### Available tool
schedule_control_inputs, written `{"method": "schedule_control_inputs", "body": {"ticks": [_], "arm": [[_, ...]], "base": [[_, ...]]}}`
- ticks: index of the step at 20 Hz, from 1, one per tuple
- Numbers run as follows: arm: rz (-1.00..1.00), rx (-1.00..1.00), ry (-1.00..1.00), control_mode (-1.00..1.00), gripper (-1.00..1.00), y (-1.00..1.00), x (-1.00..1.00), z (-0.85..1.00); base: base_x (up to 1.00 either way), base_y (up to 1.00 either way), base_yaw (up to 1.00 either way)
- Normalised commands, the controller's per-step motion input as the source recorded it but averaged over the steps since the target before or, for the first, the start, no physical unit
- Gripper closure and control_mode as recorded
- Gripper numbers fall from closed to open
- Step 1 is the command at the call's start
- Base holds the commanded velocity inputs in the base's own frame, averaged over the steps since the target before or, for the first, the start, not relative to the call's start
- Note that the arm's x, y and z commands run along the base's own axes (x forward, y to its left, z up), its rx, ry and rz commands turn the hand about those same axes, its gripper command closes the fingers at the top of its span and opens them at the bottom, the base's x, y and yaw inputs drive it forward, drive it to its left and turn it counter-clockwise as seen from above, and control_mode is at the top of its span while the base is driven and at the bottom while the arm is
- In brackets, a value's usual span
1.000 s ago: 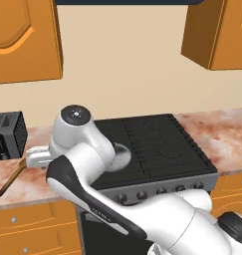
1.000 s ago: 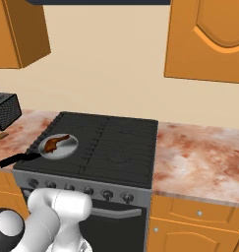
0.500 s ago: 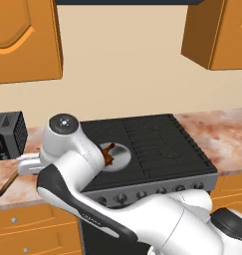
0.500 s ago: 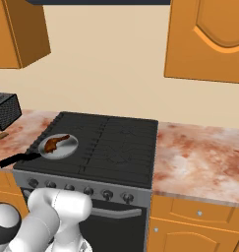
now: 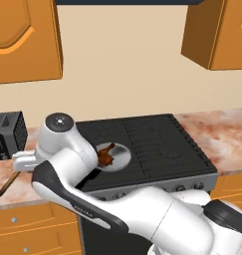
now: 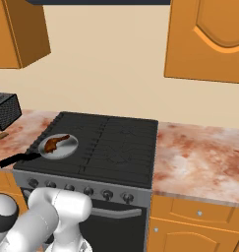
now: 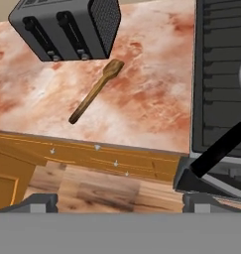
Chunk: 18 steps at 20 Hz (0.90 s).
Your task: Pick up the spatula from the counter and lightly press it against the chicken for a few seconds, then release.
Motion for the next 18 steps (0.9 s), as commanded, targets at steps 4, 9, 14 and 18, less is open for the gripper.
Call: {"method": "schedule_control_inputs", "body": {"ticks": [4,9,14,18], "arm": [[-0.01,0.01,0.04,-1.00,-1.00,0.13,0.18,-0.15],[-0.01,0.00,0.01,-1.00,-1.00,0.18,0.17,-0.11],[-0.01,0.00,0.00,-1.00,-1.00,0.23,0.10,-0.06],[-0.04,0.00,0.00,-1.00,-1.00,0.16,0.06,-0.08]], "base": [[0.00,0.00,0.00],[0.00,0.00,0.00],[0.00,0.00,0.00],[0.00,0.00,0.00]]}}
